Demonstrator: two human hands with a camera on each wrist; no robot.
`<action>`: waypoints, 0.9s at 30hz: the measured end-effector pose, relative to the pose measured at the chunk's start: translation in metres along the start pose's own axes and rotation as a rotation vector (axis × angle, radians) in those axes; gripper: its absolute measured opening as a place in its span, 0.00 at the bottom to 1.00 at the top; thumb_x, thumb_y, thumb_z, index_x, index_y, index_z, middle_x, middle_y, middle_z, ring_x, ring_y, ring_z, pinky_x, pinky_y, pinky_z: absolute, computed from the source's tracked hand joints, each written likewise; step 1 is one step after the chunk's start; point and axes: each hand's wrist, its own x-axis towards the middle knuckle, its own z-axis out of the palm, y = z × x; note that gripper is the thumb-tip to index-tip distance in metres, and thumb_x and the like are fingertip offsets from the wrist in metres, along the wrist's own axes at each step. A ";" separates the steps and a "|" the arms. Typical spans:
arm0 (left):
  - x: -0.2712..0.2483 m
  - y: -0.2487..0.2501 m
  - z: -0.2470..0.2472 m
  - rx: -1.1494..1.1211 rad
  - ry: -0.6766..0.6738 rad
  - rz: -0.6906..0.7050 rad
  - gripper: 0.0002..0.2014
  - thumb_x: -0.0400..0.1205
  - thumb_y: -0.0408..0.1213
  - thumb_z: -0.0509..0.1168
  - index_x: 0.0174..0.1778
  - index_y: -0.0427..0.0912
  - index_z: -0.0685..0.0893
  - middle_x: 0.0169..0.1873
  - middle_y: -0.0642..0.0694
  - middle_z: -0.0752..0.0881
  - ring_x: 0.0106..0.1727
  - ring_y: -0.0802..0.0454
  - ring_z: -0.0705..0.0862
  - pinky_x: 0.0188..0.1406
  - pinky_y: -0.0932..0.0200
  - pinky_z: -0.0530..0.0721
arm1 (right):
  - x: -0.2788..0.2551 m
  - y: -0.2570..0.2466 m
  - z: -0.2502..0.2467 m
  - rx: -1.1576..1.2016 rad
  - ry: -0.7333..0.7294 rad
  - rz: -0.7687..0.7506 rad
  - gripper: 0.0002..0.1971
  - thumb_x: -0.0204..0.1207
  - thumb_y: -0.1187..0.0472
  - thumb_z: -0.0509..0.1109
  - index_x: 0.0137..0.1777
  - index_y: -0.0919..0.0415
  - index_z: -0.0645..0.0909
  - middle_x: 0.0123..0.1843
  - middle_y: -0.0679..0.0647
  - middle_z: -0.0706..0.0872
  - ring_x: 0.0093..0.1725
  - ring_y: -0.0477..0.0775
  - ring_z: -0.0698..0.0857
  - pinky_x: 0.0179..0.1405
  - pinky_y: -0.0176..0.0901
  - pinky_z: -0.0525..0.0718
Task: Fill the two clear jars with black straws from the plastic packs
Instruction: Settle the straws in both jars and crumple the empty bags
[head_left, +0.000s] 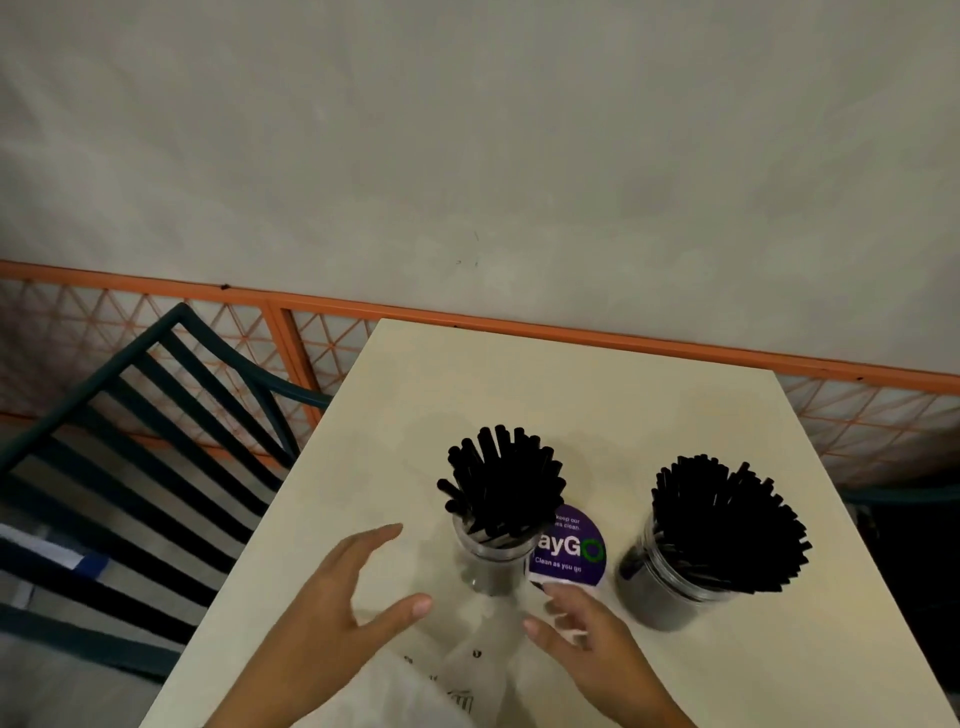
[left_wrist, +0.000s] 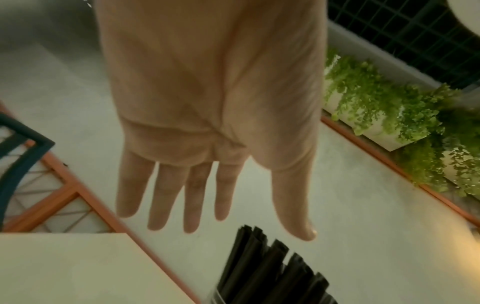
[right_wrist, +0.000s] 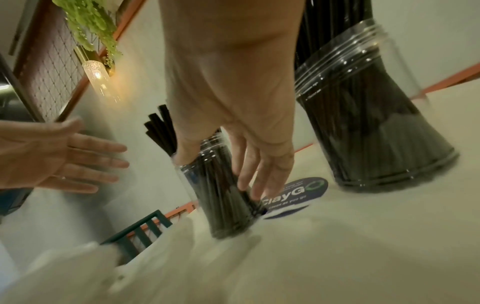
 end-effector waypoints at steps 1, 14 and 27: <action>-0.010 -0.004 -0.003 0.037 0.005 -0.042 0.31 0.65 0.68 0.62 0.64 0.71 0.62 0.61 0.75 0.65 0.62 0.71 0.68 0.51 0.69 0.74 | -0.007 -0.001 0.005 -0.037 -0.019 0.017 0.31 0.64 0.35 0.70 0.64 0.50 0.75 0.59 0.47 0.82 0.55 0.42 0.81 0.47 0.27 0.77; -0.067 -0.099 0.032 0.161 -0.054 -0.448 0.43 0.71 0.49 0.73 0.76 0.44 0.55 0.68 0.38 0.64 0.52 0.48 0.75 0.61 0.56 0.76 | -0.052 -0.012 0.072 -0.257 -0.162 -0.032 0.54 0.59 0.47 0.82 0.77 0.47 0.48 0.63 0.51 0.60 0.60 0.52 0.73 0.59 0.39 0.74; -0.124 -0.091 0.022 -0.322 -0.037 0.118 0.20 0.77 0.22 0.56 0.44 0.52 0.86 0.57 0.64 0.81 0.62 0.61 0.78 0.58 0.70 0.76 | -0.089 -0.010 0.029 -0.150 -0.411 -0.125 0.31 0.73 0.79 0.53 0.61 0.44 0.82 0.61 0.42 0.83 0.58 0.42 0.82 0.61 0.33 0.82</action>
